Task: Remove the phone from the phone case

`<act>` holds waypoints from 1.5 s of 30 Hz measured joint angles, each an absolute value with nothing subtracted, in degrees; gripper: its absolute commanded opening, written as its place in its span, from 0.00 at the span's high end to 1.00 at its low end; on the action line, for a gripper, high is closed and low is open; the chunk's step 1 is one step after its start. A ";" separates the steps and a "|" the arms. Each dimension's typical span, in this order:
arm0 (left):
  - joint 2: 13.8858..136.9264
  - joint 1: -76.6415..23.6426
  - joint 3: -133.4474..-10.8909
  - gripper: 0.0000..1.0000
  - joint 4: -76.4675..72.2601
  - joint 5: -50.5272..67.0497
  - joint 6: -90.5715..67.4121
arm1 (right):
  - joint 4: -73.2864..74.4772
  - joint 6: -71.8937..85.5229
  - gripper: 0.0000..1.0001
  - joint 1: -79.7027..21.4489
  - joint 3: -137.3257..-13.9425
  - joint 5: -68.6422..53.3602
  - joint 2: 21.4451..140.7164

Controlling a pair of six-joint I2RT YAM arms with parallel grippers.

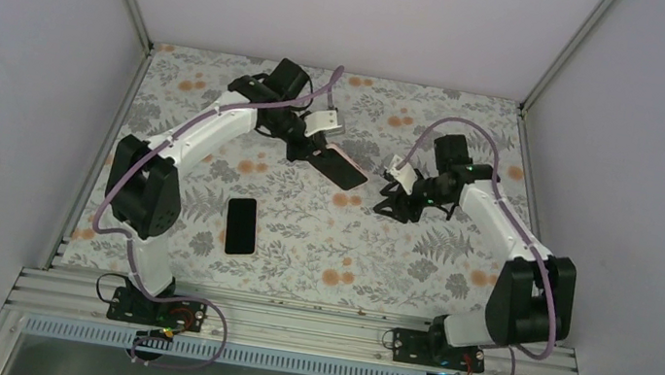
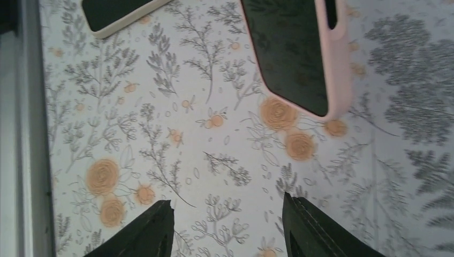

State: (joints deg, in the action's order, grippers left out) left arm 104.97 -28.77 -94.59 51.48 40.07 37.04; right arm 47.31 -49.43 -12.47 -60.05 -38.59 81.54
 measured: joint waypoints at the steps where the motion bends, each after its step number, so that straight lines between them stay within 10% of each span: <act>1: 105.12 -28.77 -94.59 0.91 51.44 39.79 37.10 | 47.55 -50.02 0.48 -12.38 -60.14 -39.42 82.48; 45: 100.36 -29.85 -89.34 0.88 54.52 48.62 56.31 | 65.80 -86.80 0.43 -7.44 -68.93 -59.75 96.84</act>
State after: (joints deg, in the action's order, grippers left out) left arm 100.36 -29.85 -89.34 54.52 48.62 56.31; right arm 65.80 -86.80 -7.44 -68.93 -59.75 96.84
